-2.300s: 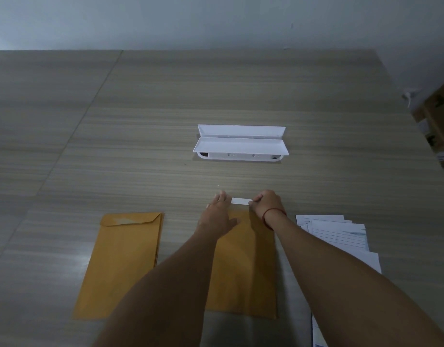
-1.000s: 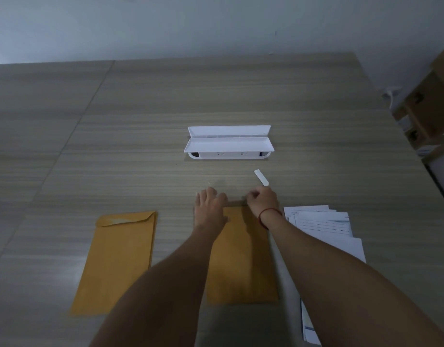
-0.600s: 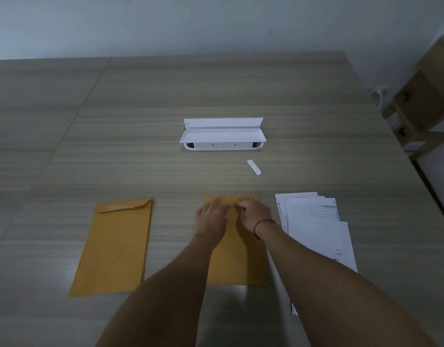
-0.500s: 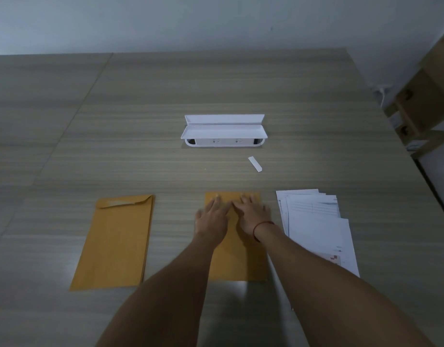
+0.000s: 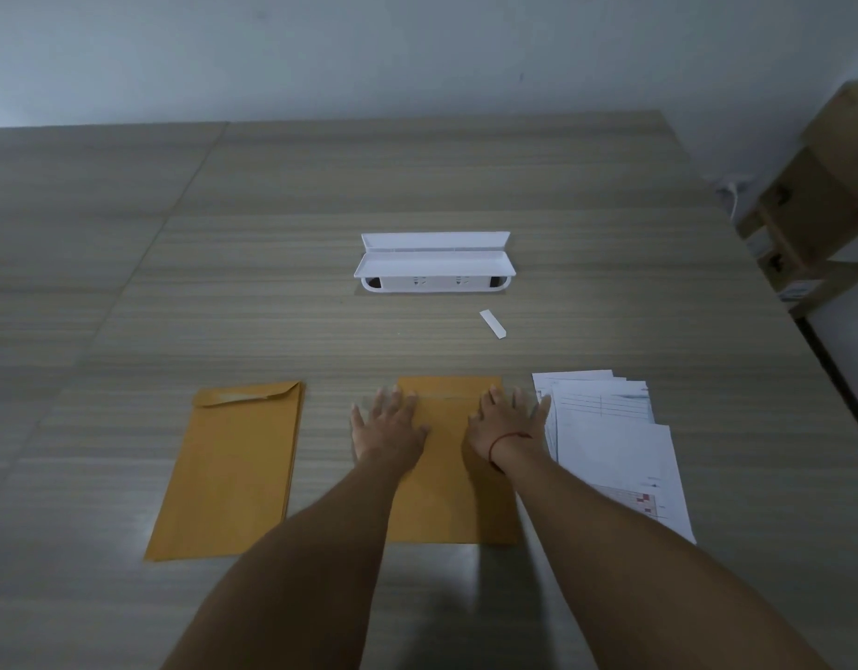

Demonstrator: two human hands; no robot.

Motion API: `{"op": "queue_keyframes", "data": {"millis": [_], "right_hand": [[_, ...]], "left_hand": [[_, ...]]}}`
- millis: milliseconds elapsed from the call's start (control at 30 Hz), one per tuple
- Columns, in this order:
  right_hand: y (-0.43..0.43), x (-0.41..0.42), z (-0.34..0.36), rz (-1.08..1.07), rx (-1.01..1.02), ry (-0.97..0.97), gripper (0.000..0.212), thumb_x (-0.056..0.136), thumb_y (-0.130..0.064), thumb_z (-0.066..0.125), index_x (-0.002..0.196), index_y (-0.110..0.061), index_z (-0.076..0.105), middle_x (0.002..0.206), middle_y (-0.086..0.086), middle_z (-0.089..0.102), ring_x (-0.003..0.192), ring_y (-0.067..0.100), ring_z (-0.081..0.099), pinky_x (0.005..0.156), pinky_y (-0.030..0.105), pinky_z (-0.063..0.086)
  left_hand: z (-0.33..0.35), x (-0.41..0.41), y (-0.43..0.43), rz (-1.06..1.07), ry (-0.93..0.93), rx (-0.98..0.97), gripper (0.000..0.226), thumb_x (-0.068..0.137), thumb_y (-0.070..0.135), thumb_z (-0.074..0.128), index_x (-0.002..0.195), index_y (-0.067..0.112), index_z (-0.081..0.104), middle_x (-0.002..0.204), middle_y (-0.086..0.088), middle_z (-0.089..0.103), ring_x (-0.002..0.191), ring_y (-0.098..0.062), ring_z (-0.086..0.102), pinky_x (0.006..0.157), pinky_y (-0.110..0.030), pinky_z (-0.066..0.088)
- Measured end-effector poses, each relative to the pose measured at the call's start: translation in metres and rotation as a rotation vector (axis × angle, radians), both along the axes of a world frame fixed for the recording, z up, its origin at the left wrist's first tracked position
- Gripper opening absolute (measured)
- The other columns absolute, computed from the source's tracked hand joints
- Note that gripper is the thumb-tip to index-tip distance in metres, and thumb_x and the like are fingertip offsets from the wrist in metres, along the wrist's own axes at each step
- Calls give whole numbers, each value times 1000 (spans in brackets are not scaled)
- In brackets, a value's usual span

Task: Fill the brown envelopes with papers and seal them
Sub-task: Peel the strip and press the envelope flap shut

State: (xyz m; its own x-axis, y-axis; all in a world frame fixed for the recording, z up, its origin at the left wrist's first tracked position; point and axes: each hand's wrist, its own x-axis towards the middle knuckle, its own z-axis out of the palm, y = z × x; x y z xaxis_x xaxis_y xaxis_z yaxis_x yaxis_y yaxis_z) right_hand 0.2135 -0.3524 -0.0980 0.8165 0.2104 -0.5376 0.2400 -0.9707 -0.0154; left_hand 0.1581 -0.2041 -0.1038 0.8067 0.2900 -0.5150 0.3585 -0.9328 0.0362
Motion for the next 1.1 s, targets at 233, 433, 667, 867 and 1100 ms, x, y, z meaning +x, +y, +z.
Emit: {"op": "queue_keyframes", "data": {"millis": [233, 433, 667, 867, 1100], "right_hand": [[-4, -2, 3, 110, 337, 60, 70, 99, -37, 45, 154, -12, 12, 164, 1, 3, 151, 22, 7, 120, 41, 20], [19, 13, -9, 113, 367, 132, 90, 90, -38, 61, 154, -10, 4, 163, 4, -9, 151, 22, -2, 122, 37, 15], [51, 64, -14, 102, 355, 121, 92, 90, -37, 62, 155, -9, 3, 163, 6, -10, 151, 23, -5, 122, 37, 13], [67, 103, -16, 117, 360, 125, 91, 91, -36, 61, 155, -9, 2, 163, 6, -12, 151, 23, -6, 122, 37, 14], [71, 92, -2, 133, 288, 48, 68, 96, -34, 53, 151, -11, 20, 163, 6, 0, 151, 23, 2, 120, 46, 17]], "left_hand": [[0, 2, 3, -11, 14, -23, 74, 99, 54, 24, 153, 11, -2, 162, -3, -6, 150, -18, -6, 121, -51, -2], [1, 22, 4, 36, -55, -53, 67, 102, 33, 34, 152, 6, -2, 162, -11, -7, 150, -25, -1, 122, -44, 9], [-1, 70, 17, -43, -176, -104, 58, 103, 22, 34, 152, 6, 8, 162, -8, 4, 150, -22, 3, 121, -36, 13], [-7, 102, 38, -19, -205, -223, 60, 102, 17, 38, 152, 4, 8, 162, -10, 2, 150, -25, 2, 120, -33, 14], [1, 101, 39, 28, -225, -216, 60, 102, 19, 41, 152, 9, 10, 162, -5, 5, 150, -20, 7, 119, -34, 19]]}}
